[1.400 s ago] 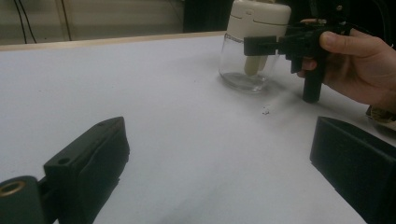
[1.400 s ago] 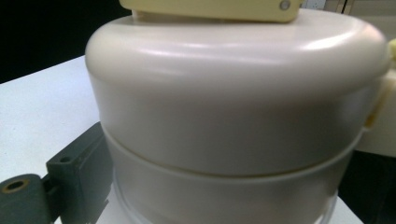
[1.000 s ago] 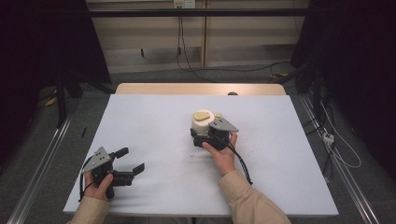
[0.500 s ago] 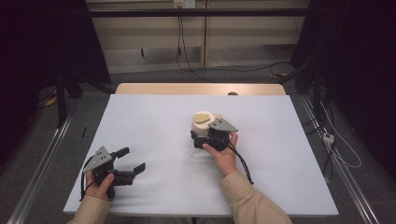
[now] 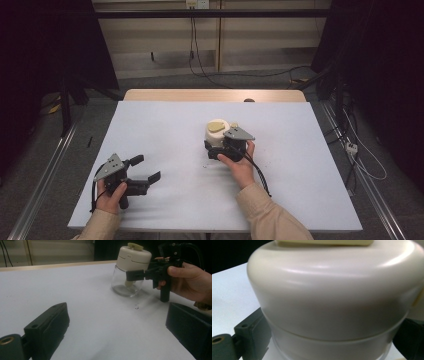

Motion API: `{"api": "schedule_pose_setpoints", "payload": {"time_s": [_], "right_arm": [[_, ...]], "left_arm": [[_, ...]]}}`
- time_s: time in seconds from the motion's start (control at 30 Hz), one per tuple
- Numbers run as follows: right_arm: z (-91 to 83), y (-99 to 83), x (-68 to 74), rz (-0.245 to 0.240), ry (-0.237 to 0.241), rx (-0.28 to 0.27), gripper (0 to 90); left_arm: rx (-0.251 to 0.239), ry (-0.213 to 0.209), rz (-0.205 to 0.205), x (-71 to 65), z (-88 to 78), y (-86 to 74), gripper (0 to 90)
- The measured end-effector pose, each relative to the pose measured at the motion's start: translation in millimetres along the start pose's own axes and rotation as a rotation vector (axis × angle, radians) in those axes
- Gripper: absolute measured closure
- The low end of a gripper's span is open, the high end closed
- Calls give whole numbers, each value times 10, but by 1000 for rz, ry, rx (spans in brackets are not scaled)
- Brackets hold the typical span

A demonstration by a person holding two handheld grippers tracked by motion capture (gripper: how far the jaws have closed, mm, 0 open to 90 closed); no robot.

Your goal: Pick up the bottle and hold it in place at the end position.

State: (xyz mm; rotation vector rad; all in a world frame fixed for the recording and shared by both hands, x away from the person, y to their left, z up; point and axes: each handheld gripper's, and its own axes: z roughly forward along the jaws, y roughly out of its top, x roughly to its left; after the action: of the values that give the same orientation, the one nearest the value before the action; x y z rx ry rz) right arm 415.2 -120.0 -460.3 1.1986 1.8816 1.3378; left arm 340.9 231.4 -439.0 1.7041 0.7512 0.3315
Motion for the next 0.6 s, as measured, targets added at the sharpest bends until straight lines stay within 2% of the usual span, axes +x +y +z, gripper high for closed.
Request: {"api": "schedule_pose_setpoints", "payload": {"time_s": [0.33,0.37,0.6], "right_arm": [[6,0,5,-1,-4,6,43],[6,0,6,-1,-5,7,43],[6,-1,8,-3,-6,12,43]], "left_arm": [[-16,-2,1,-39,63,87,44],[-12,-14,16,-60,89,124,43],[-5,-47,18,-105,222,210,43]]}}
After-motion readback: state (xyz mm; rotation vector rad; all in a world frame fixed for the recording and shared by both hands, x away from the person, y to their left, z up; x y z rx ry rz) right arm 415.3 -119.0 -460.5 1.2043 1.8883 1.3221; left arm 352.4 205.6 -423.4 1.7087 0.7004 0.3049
